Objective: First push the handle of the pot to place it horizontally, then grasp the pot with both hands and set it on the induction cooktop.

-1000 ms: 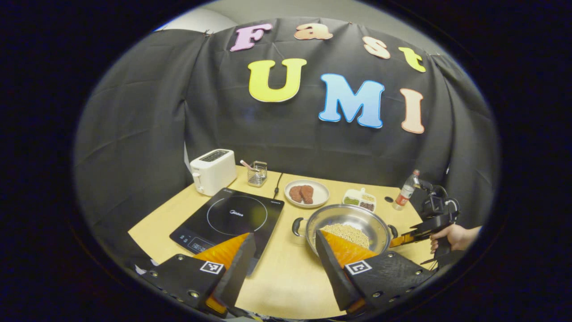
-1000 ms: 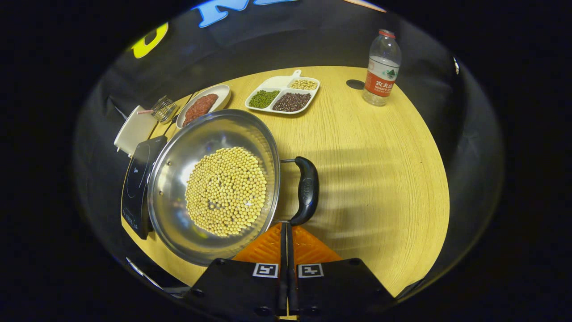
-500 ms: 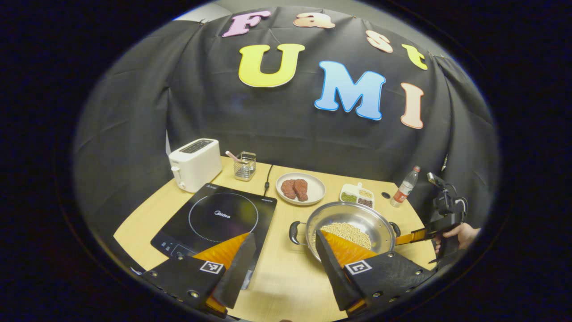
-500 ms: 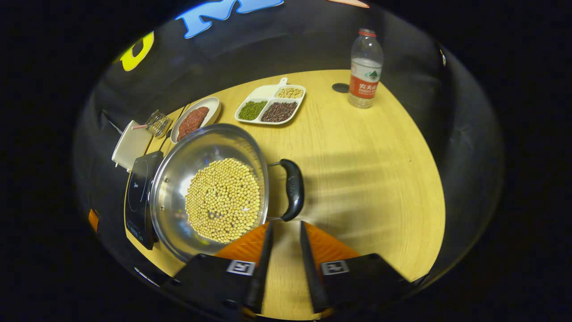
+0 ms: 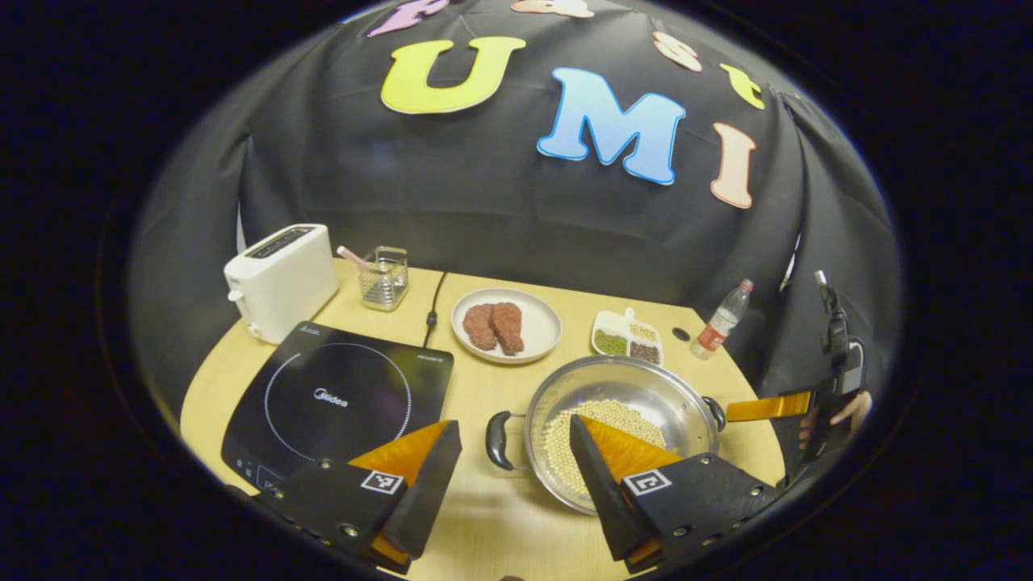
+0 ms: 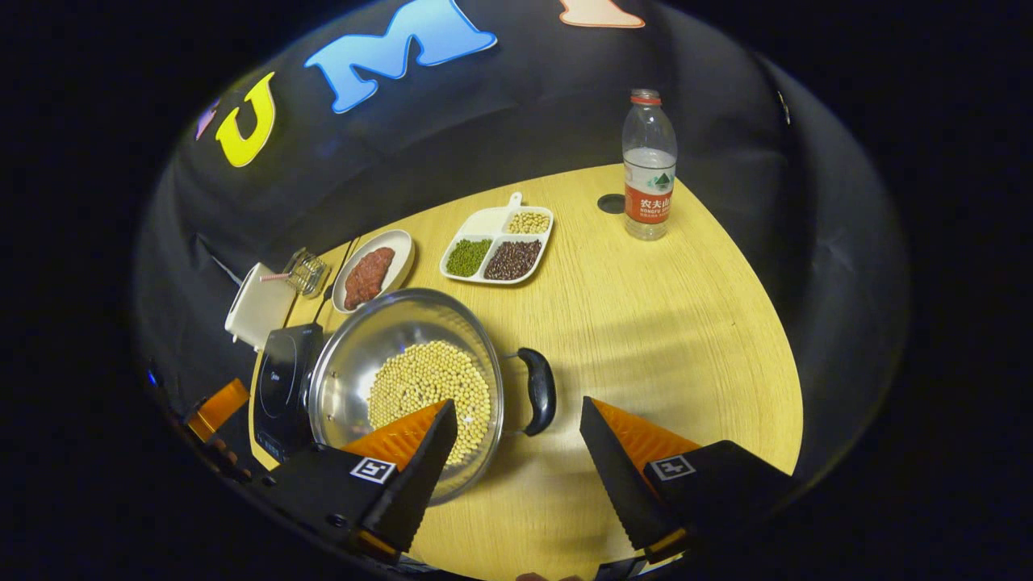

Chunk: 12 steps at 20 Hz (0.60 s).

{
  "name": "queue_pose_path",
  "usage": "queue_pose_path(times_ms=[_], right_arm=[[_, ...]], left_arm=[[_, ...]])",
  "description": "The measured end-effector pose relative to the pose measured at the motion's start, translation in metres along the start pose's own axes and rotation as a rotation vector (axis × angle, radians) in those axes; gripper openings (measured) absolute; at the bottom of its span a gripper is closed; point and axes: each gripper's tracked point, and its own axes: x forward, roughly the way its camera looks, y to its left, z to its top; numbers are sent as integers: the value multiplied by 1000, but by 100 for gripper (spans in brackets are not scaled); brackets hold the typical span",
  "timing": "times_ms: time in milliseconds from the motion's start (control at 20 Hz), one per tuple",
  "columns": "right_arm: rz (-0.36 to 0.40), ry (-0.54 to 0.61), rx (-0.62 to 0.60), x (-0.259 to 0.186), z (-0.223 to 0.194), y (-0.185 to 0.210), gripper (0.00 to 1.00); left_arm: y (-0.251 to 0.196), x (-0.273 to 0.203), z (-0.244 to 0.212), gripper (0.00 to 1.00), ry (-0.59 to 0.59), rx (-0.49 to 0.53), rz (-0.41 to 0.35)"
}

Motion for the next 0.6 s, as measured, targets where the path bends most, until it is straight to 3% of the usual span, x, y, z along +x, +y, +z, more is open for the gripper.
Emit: queue_pose_path(times_ms=[300, 600], right_arm=[[1, -26, 18, 35, 10, -2, 98], [-47, -13, -36, 65, 0, -14, 98]], left_arm=[[-2, 56, -24, 83, 92, 16, -62], [3, 93, -60, 83, 179, -21, -60]])
